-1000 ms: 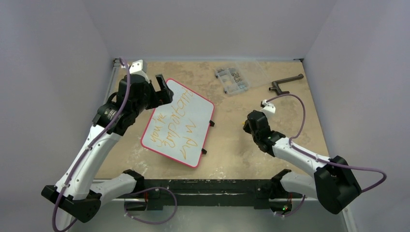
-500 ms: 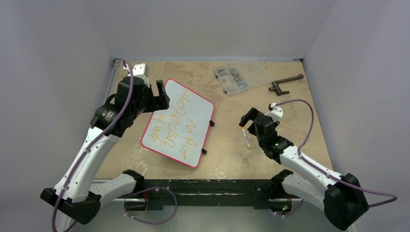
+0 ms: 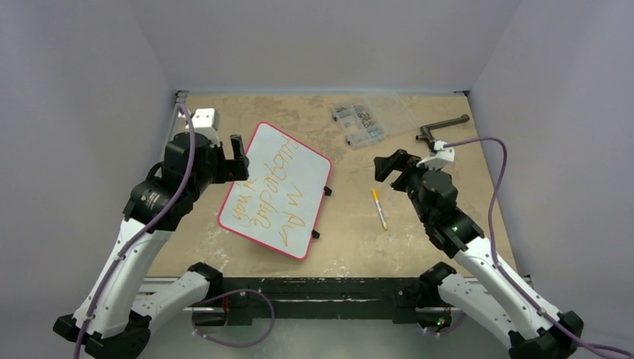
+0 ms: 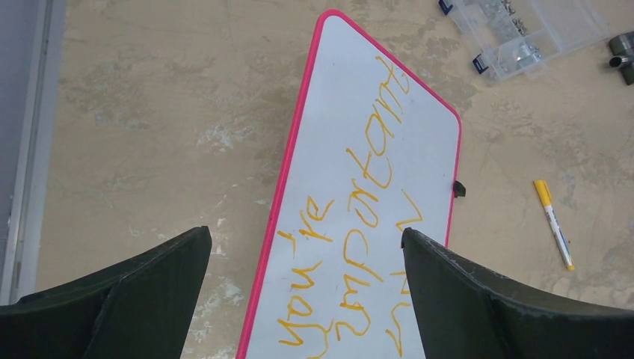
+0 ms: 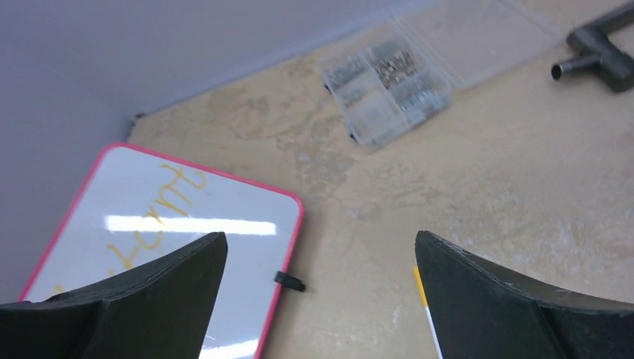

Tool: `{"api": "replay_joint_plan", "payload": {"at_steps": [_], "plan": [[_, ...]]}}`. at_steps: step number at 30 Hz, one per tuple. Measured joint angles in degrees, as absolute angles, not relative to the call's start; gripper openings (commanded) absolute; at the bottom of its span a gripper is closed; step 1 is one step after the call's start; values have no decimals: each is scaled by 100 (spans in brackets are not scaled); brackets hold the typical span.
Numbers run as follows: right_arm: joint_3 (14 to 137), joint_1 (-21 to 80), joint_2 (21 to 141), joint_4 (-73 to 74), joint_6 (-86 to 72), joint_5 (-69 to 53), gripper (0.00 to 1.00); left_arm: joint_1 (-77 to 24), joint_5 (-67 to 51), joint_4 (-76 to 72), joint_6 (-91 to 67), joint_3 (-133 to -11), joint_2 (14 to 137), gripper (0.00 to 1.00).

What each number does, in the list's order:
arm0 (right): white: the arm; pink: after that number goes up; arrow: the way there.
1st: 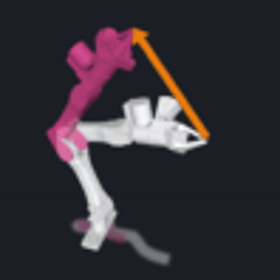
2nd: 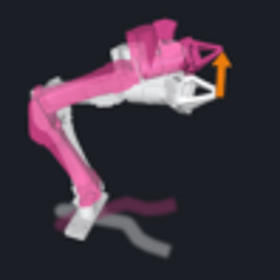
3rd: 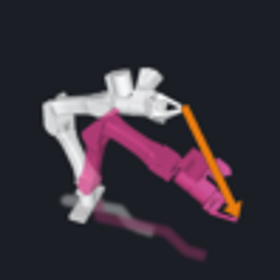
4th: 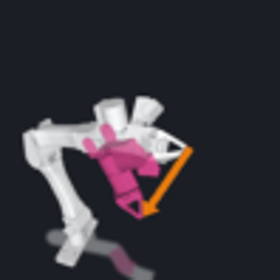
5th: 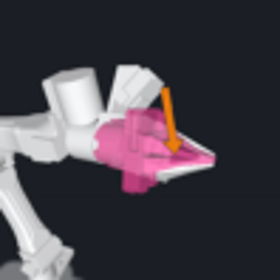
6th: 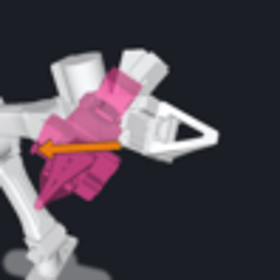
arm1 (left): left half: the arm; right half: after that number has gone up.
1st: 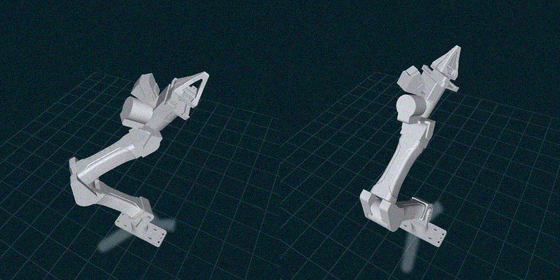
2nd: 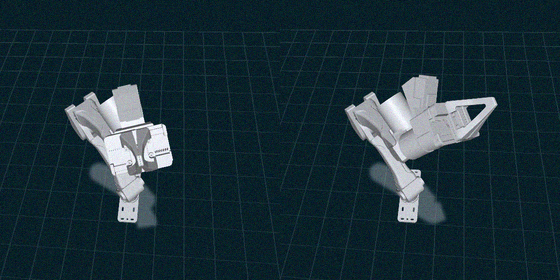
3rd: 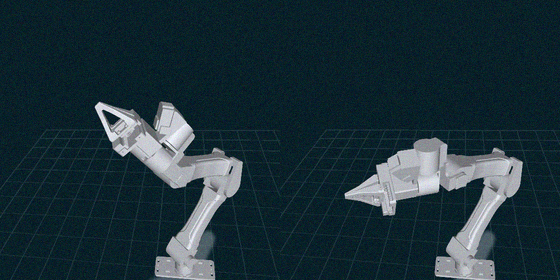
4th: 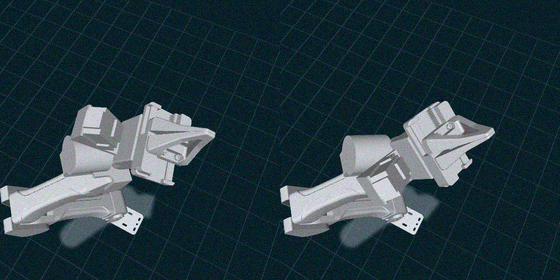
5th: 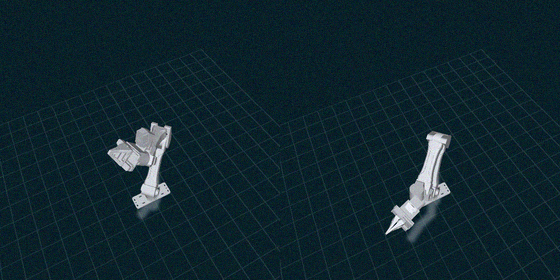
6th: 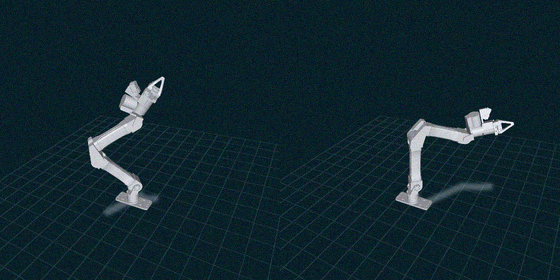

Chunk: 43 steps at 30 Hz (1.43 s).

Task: Write a sentence on the whiteboard
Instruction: Reset both arms

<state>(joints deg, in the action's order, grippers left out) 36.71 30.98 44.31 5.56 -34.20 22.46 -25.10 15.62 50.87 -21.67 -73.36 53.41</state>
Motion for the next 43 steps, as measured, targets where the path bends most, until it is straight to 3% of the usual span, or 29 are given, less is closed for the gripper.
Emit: {"api": "replay_joint_plan", "payload": {"at_steps": [15,26,43], "plan": [[5417,3098,3293,613,-2571,2051,99,-2475,1780,4807,-1669,-7588,4989,100],[4788,3098,2388,1131,-2432,2305,99,-2473,1769,4211,-1538,-7124,4394,100],[4823,3098,2827,1535,-2318,2156,99,-2412,1828,4099,-1540,-6851,4370,100]]}}
